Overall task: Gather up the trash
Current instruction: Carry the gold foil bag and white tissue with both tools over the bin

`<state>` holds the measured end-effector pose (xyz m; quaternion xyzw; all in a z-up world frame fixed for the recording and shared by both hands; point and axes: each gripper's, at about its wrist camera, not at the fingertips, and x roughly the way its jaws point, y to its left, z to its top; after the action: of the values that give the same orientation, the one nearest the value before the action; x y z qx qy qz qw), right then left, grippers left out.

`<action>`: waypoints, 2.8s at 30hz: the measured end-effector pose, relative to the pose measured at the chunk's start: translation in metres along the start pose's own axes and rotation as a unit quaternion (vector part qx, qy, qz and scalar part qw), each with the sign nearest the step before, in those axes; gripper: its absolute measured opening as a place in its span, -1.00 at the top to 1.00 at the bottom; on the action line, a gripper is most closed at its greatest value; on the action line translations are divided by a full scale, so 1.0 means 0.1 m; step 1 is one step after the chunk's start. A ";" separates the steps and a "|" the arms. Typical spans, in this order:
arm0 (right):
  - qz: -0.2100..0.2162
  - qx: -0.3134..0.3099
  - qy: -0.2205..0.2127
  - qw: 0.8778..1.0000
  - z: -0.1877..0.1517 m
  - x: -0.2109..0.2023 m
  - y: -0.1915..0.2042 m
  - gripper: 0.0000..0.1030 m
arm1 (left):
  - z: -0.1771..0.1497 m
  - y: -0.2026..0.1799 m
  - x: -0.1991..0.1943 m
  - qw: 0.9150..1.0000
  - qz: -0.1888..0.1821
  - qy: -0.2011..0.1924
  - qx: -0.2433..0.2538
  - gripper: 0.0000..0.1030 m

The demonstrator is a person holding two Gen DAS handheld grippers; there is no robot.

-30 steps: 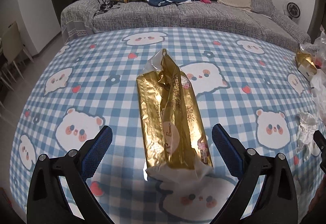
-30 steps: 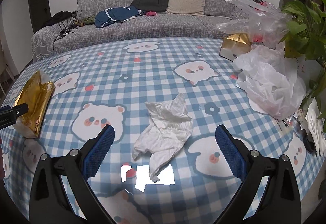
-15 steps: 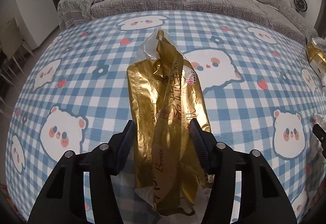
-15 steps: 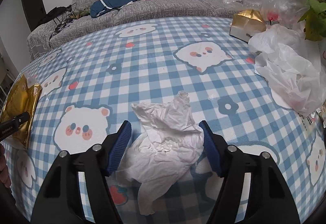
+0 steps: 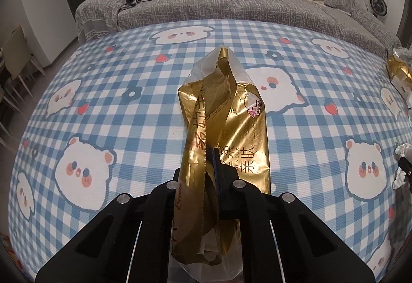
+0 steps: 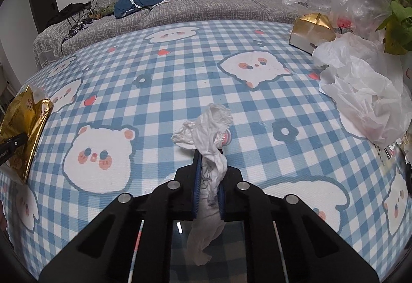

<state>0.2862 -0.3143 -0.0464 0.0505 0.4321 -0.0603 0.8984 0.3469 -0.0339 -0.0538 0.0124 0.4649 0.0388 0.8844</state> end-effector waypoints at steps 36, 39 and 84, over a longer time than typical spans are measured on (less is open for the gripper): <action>-0.001 -0.042 -0.021 0.999 -0.13 -0.78 0.27 0.82 | -0.29 -0.04 -0.75 0.999 -0.032 -0.014 0.006 0.88; -0.001 -0.046 -0.020 0.999 -0.17 -0.84 0.29 0.82 | -0.35 -0.04 -0.83 0.999 -0.033 -0.013 0.007 0.88; 0.047 -0.087 -0.033 0.995 -1.44 -1.96 0.92 0.82 | -1.81 0.26 -1.90 0.998 -0.062 -0.017 -0.008 0.88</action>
<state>0.0679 -0.1904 0.0209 -0.0098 0.4029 0.0179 0.9150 0.0897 -0.0257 0.0011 -0.0229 0.4491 -0.0131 0.8931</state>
